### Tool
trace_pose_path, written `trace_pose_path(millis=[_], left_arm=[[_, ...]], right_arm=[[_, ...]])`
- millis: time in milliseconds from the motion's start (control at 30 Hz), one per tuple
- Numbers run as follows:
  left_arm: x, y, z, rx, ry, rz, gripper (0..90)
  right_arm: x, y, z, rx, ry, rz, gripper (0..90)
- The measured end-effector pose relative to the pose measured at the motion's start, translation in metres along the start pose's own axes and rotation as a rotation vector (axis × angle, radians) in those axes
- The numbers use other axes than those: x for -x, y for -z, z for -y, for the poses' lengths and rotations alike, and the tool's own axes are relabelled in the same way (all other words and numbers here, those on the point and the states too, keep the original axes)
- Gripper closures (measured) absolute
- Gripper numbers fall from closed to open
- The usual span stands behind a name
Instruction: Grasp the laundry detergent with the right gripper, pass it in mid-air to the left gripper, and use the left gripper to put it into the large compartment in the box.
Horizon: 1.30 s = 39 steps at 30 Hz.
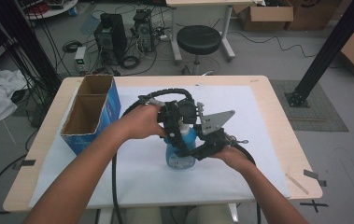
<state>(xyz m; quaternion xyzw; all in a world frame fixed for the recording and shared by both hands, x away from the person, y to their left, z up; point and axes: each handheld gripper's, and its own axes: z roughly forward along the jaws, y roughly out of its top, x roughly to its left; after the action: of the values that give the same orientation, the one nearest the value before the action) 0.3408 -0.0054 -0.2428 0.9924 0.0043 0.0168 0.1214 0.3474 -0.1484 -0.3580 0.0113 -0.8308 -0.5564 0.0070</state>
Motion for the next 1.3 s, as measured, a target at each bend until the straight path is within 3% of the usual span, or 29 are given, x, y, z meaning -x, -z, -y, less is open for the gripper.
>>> trace_pose_path(millis=[100, 167, 267, 333, 500, 700, 833, 967, 1167, 1300], left_arm=[[0.000, 0.004, -0.001, -0.003, 0.004, -0.008, 38.1], [0.001, 0.006, 0.001, -0.011, 0.018, -0.012, 38.1], [-0.001, 0.011, 0.006, -0.020, 0.066, -0.029, 38.1], [-0.002, 0.016, 0.011, -0.015, 0.101, -0.040, 38.1], [-0.008, 0.027, 0.023, -0.023, 0.275, -0.077, 38.1], [-0.014, 0.043, 0.036, -0.003, 0.415, -0.132, 38.1], [-0.016, 0.053, 0.040, 0.001, 0.503, -0.170, 38.2], [-0.021, 0.065, 0.044, 0.010, 0.633, -0.184, 38.2], [-0.026, 0.080, 0.054, 0.016, 0.734, -0.218, 38.2], [-0.028, 0.091, 0.063, 0.024, 0.822, -0.247, 38.2]], right_arm=[[0.001, 0.002, -0.001, 0.008, -0.009, -0.002, 40.1], [0.001, 0.008, -0.002, 0.023, -0.026, 0.038, 26.4], [0.004, 0.026, -0.001, 0.025, -0.065, 0.076, 15.4], [0.005, 0.041, 0.002, 0.000, -0.081, 0.103, 15.0], [0.007, 0.079, 0.012, -0.100, -0.139, 0.169, 15.0], [0.008, 0.116, 0.021, -0.236, -0.197, 0.232, 15.1], [0.008, 0.129, 0.022, -0.321, -0.226, 0.241, 15.3], [0.008, 0.139, 0.018, -0.385, -0.226, 0.238, 16.3], [0.010, 0.151, 0.012, -0.463, -0.218, 0.261, 16.8], [0.011, 0.154, 0.009, -0.522, -0.212, 0.261, 16.8]])
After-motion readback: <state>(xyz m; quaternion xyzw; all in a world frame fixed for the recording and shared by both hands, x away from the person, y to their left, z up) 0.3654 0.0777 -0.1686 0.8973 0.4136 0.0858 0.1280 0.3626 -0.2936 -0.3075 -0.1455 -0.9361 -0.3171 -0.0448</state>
